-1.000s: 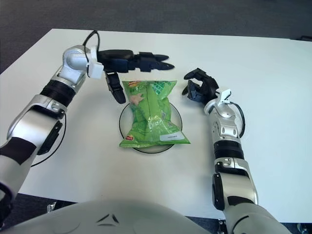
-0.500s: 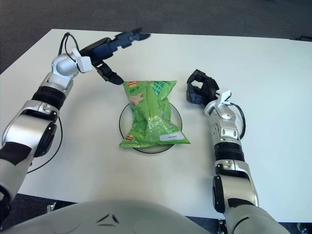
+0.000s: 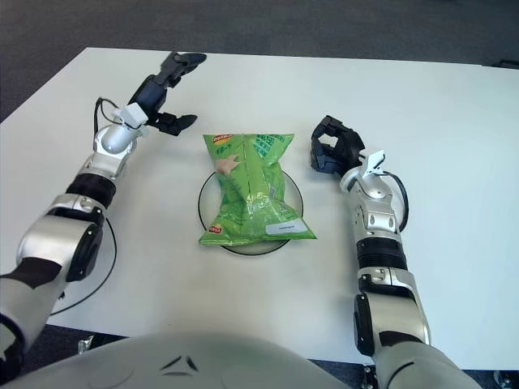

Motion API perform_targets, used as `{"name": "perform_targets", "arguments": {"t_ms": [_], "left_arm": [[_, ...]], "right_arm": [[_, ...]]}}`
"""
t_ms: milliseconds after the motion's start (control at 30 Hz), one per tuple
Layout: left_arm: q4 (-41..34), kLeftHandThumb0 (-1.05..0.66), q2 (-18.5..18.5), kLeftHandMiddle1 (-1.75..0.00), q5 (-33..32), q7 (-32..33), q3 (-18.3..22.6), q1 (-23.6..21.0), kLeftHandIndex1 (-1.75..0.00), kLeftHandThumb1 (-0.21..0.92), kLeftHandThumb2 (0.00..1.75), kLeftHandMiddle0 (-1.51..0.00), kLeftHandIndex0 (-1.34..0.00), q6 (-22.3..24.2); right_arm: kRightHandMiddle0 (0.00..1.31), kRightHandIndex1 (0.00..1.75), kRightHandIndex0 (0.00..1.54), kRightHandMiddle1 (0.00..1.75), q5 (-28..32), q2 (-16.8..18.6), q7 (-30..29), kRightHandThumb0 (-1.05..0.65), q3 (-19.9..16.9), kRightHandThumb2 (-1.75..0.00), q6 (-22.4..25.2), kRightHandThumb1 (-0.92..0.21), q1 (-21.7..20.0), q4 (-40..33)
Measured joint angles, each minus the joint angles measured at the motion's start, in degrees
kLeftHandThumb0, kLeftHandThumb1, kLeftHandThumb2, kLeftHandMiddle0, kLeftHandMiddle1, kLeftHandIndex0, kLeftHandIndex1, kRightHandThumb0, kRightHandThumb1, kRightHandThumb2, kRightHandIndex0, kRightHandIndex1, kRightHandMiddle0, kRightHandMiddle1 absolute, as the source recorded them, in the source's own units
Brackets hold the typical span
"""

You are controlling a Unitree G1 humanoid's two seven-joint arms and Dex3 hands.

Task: Put the snack into the plate.

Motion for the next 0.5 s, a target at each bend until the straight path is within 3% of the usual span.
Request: {"name": "perform_targets", "arguments": {"t_ms": [167, 367, 500], "left_arm": [[-1.6, -0.39, -3.2, -1.69, -3.7, 5.6, 4.1, 4.6, -1.73, 0.68, 0.85, -0.54, -0.33, 5.9], [-7.1, -0.4, -7.7, -1.74, -7.4, 10.2, 6.4, 8.6, -1.75, 0.62, 0.93, -0.75, -0.38, 20.9], [-10.2, -0.4, -9.0, -1.74, -8.7, 10.4, 6.9, 9.8, -1.75, 0.59, 0.97, -0.84, -0.41, 27.5]], "right_arm": [[0.58, 1.75, 1.28, 1.75, 0.0, 0.0, 0.0, -0.47, -0.1, -1.26, 0.0, -0.36, 0.3, -0.5], [0.58, 1.75, 1.29, 1.75, 0.0, -0.1, -0.2, -0.47, -0.4, -1.27, 0.2, -0.36, 0.3, -0.7], [0.58, 1.75, 1.3, 1.75, 0.0, 0.0, -0.2, -0.47, -0.5, -1.27, 0.2, -0.36, 0.3, -0.7]]}}
